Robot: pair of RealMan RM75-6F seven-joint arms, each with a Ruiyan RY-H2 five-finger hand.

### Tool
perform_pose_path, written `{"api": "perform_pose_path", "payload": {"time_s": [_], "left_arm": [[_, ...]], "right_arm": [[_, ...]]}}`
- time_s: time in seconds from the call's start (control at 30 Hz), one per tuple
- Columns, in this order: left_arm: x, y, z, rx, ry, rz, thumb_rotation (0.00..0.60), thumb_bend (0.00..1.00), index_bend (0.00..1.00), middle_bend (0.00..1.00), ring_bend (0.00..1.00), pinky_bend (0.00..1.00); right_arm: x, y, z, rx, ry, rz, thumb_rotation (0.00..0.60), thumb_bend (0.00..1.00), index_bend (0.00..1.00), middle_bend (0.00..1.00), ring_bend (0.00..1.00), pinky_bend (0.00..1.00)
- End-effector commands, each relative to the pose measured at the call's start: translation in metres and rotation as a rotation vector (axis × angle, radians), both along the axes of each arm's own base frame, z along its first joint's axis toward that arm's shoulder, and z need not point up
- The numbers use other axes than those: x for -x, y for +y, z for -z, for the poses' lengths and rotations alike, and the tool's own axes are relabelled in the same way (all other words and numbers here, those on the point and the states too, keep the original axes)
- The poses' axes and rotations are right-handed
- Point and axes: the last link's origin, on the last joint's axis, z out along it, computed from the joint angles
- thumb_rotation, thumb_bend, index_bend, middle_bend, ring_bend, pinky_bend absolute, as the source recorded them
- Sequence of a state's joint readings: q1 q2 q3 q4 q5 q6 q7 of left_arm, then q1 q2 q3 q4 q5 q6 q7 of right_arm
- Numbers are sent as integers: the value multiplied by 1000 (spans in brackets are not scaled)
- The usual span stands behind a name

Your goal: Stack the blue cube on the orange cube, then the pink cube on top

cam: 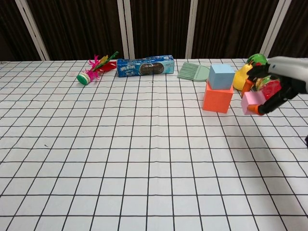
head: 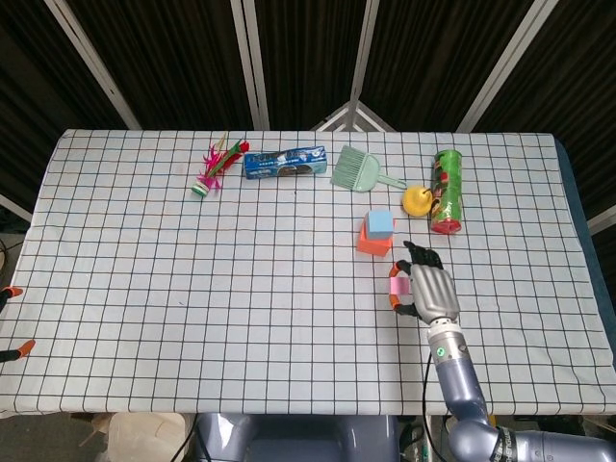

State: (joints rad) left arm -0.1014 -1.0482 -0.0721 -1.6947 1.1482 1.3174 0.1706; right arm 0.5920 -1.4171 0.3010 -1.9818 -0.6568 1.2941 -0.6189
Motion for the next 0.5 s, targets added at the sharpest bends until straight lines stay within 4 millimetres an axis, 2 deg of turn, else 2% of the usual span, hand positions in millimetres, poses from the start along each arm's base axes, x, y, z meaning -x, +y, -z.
{"api": "perform_pose_path", "payload": {"time_s": [0.03, 0.13, 0.27, 0.5], "left_arm": [[0, 0, 0, 0, -3, 1, 600, 208, 216, 5, 0, 18], [0, -1, -1, -3, -3, 2, 600, 209, 216, 5, 0, 18], [0, -2, -3, -16, -5, 3, 600, 209, 216, 5, 0, 18], [0, -3, -5, -24, -2, 1, 600, 209, 216, 5, 0, 18]], "right_arm": [[-27, -27, -39, 62, 83, -2, 600, 419, 464, 75, 51, 0], [-46, -45, -54, 73, 141, 5, 600, 419, 464, 75, 51, 0], [-67, -62, -62, 61, 188, 27, 600, 419, 464, 75, 52, 0], [-99, -87, -60, 14, 193, 50, 600, 419, 464, 75, 52, 0]]}}
